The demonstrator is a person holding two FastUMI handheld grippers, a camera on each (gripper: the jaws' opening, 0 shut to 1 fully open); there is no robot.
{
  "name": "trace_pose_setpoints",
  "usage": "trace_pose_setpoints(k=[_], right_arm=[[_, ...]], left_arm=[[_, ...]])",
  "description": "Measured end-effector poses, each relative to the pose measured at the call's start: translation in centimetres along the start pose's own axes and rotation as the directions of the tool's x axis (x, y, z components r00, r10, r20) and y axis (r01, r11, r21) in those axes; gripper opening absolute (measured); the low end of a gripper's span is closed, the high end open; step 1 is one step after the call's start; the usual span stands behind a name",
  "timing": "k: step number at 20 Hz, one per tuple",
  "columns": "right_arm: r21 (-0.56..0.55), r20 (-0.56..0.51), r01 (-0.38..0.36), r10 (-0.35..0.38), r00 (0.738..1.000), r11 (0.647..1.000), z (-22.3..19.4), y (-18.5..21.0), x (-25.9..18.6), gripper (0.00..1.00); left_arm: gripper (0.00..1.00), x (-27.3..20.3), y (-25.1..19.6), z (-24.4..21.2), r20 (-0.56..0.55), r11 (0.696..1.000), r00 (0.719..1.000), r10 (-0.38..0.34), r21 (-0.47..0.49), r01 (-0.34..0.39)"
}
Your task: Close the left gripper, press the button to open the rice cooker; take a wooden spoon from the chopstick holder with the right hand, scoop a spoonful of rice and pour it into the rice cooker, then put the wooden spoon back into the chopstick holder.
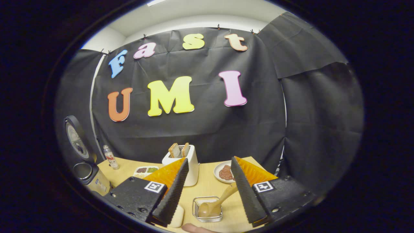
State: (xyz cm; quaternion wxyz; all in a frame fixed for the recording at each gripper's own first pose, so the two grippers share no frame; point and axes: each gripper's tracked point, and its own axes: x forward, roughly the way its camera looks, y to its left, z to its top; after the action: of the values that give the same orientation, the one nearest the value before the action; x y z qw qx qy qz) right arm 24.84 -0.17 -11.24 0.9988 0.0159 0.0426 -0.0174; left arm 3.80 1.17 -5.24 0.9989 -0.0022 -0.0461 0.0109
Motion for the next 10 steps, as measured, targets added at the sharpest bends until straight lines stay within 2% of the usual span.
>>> trace_pose_setpoints(k=[1, 3, 4, 5, 6, 8, 10], right_arm=[[-0.011, 0.005, -0.005, 0.005, 1.0, 1.0, 0.3, 0.2, -0.7, 0.9], [-0.012, 0.02, -0.021, 0.021, 1.0, 1.0, 1.1, 0.8, -2.4, 0.87], [-0.011, 0.019, -0.033, 0.033, 0.999, 0.999, 1.1, 1.2, -3.2, 0.99], [-0.017, 0.019, -0.042, 0.043, 0.999, 0.999, 1.3, 1.6, -4.0, 0.91], [-0.021, 0.024, -0.05, 0.051, 0.998, 0.999, 1.5, 1.8, -5.0, 0.98], [-0.036, 0.049, -0.043, 0.045, 0.998, 0.998, 2.3, 1.8, -6.9, 0.98], [-0.047, 0.072, -0.027, 0.03, 0.997, 0.999, 2.8, 1.7, -8.9, 0.98]], left_arm=[[0.94, 0.1, 0.4, 0.5, 0.005, 1.0, 1.0, 0.004, 0.008, -0.004], [0.94, 0.2, 1.3, 1.2, 0.012, 0.999, 1.0, 0.019, 0.037, -0.02], [0.94, 0.4, 1.7, 1.5, 0.018, 0.999, 0.999, 0.027, 0.045, -0.028], [0.94, 0.5, 1.9, 2.0, 0.018, 0.998, 0.999, 0.03, 0.049, -0.031], [0.94, 0.7, 2.1, 2.4, 0.019, 0.998, 0.999, 0.029, 0.048, -0.03], [0.94, 0.8, 2.3, 2.4, -0.036, 1.0, 0.999, 0.022, 0.019, -0.021], [0.95, 1.0, 2.9, 4.3, -0.036, 1.0, 0.999, 0.021, -0.001, -0.021]])
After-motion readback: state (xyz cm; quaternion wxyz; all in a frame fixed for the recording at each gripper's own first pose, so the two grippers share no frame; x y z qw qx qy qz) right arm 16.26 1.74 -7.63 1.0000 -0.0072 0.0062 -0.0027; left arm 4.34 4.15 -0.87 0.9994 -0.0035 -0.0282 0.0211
